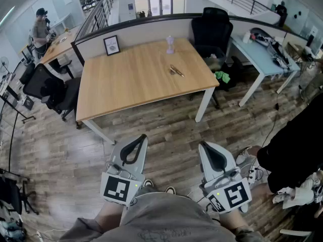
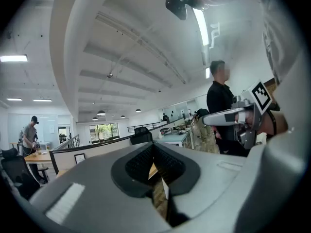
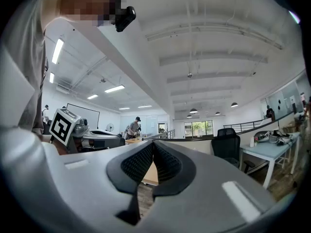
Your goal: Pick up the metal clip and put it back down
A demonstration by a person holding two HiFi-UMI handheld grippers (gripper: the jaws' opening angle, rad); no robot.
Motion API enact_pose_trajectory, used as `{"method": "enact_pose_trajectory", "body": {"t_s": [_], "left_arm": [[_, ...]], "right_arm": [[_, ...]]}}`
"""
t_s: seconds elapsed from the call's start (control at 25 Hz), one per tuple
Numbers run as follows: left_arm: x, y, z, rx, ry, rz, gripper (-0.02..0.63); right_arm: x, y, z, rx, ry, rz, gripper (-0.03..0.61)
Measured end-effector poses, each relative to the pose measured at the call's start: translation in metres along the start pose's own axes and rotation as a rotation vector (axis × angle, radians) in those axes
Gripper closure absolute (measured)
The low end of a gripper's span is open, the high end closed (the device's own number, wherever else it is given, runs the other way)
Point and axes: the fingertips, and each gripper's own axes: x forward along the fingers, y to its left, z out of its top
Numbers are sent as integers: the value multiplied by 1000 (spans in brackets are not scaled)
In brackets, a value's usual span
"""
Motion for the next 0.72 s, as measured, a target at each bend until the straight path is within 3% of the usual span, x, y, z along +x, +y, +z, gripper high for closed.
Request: {"method": "enact_pose_trajectory", "body": {"t_s": [0.32,0.44,0.48,0.56,0.72], "left_arm": [[8,-3,-6,-11,12,-16,614],[10,2,1,-14,-37,7,612],[11,6,4,-3,-65,23,595],[16,11,6,13,-87,39,370],[26,12,2,23,-72,35,342]], "right_arm": [[2,-8,-15,14,33,-13,567],[1,-8,-18,17,44,-13,566],[1,-9,-19,16,47,-14,566],[1,-10,-21,15,51,-20,566],[2,-19,-27,22,70,-40,566]]}}
